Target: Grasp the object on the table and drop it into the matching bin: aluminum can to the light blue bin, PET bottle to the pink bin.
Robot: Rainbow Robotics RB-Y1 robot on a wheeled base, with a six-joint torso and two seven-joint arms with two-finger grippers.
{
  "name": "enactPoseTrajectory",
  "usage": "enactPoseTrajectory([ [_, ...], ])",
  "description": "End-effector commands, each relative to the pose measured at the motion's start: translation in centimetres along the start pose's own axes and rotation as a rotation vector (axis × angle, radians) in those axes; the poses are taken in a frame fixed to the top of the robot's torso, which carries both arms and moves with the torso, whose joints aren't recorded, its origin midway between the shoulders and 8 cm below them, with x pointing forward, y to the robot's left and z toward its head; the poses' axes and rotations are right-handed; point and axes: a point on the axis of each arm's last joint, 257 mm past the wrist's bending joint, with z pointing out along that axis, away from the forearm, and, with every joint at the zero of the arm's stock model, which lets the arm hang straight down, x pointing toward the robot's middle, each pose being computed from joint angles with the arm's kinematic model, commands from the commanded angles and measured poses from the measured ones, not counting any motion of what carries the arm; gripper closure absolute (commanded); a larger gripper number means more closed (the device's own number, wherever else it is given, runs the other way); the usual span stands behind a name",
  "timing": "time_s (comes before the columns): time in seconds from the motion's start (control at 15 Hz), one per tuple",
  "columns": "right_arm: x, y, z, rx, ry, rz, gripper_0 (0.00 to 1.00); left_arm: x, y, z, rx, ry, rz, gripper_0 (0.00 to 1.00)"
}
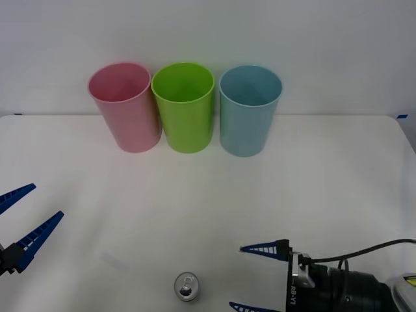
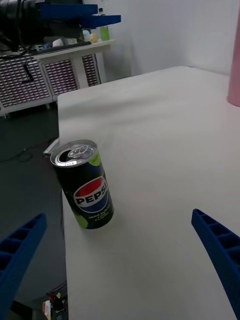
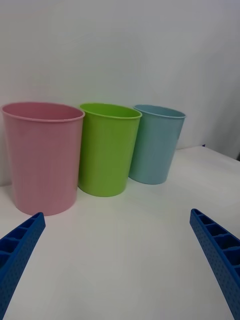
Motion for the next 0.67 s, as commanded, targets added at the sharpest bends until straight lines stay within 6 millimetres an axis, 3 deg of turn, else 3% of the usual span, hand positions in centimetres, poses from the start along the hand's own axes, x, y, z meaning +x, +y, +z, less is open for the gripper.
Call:
enactPoseTrajectory([
  [0.07, 0.1, 0.7, 1.2, -0.023, 0.006, -0.025, 0.00, 0.0, 0.0, 0.0, 0.000, 0.000, 0.000, 0.00],
  [0.67, 0.9, 2.3, 5.3, -0.046, 0.040, -0.087, 0.00, 0.0, 0.0, 0.0, 0.000, 0.000, 0.000, 0.00],
])
